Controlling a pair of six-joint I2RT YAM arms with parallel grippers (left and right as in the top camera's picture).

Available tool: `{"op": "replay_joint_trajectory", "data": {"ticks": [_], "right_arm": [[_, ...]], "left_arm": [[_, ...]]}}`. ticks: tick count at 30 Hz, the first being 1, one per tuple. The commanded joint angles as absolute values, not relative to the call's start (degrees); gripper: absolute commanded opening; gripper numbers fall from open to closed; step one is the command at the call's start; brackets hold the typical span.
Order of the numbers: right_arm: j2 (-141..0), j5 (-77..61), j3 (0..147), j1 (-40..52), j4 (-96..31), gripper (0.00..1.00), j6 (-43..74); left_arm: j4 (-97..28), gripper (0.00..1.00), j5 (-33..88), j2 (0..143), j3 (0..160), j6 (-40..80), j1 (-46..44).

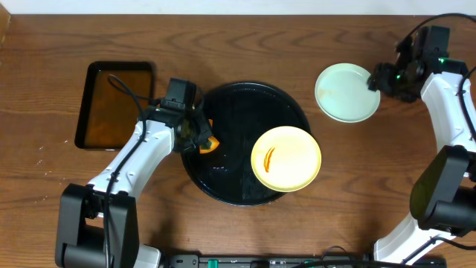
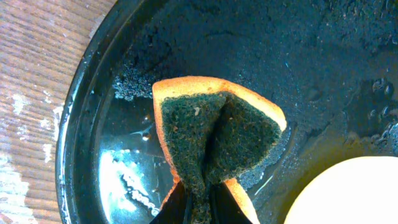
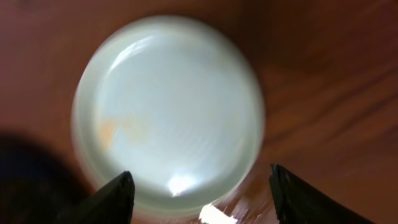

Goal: Clean dirty plates on tray and stack at the side
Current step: 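Reach right gripper to the yellow plate and drag it to tray center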

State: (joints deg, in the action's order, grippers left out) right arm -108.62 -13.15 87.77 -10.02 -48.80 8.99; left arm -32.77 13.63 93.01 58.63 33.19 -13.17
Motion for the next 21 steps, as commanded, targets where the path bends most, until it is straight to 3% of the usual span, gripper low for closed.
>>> {"op": "replay_joint_trajectory", "data": {"ticks": [1,4,8,13,21], "right_arm": [[-106.9,-26.9,88.4,-7.5,-54.6,0.63,9.8],[-104.9,-28.3,88.4,-4.8,-61.9,0.55,9.8],[-101.7,-23.6,88.4,-0.3,-67.3,0.56,11.5],[-97.5,0.0,88.4,6.5,-75.3,0.61,25.5],[-97.1,1.3,82.0,14.2,-78.4,0.63,38.1]], "left_arm": [[-32.9,0.08,14.1,93.2,59.4,33.1,-13.0],[-32.9,0.08,14.1,93.2,59.4,33.1,-13.0],[-32.7,0.08,14.1,93.2,59.4,33.1,-13.0],[-32.7,0.08,14.1,93.2,59.4,33.1,-13.0],[-32.5,0.08,14.1,93.2,59.4,33.1,-13.0]]}}
